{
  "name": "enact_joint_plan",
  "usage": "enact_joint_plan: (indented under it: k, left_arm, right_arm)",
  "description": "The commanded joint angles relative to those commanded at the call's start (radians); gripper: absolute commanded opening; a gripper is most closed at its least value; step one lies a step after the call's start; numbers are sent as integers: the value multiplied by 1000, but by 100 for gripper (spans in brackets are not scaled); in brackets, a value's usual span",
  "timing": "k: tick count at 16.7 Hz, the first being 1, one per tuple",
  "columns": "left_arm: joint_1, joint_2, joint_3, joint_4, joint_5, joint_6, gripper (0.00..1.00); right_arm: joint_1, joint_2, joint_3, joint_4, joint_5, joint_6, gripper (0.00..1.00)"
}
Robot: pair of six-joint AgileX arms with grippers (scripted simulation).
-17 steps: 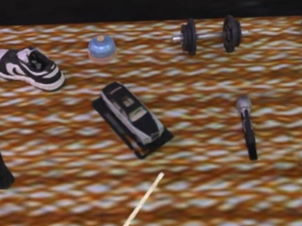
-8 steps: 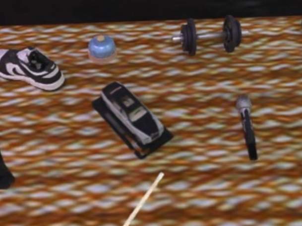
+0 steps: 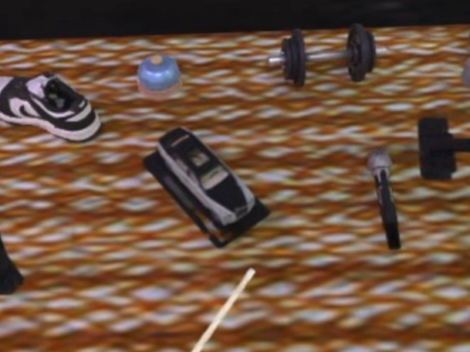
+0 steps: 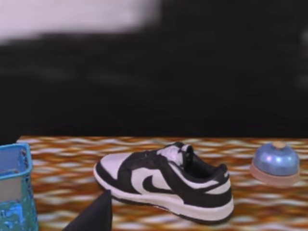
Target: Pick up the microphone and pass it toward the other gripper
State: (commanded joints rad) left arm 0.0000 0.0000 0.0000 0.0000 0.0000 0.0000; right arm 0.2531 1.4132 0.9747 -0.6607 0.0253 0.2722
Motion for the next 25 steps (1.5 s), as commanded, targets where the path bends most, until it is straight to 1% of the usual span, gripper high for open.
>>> enact_joint_plan:
  k: [4,8,11,15,19,25]
  left_arm:
    - [0,0,0,0,0,0,100]
    - [0,0,0,0,0,0,100]
    - [0,0,0,0,0,0,100]
    - [0,0,0,0,0,0,100]
    - [0,0,0,0,0,0,100]
    - [0,0,0,0,0,0,100]
  right_arm:
    - [58,308,227,-148,4,63,100]
    - [97,517,386,-239,7,106,100]
    - [109,573,434,-264,8,118,100]
    - [109,573,434,-264,8,118,100]
    - [105,598,414,-223,8,115,100]
    - [102,749,325,29,9,114,100]
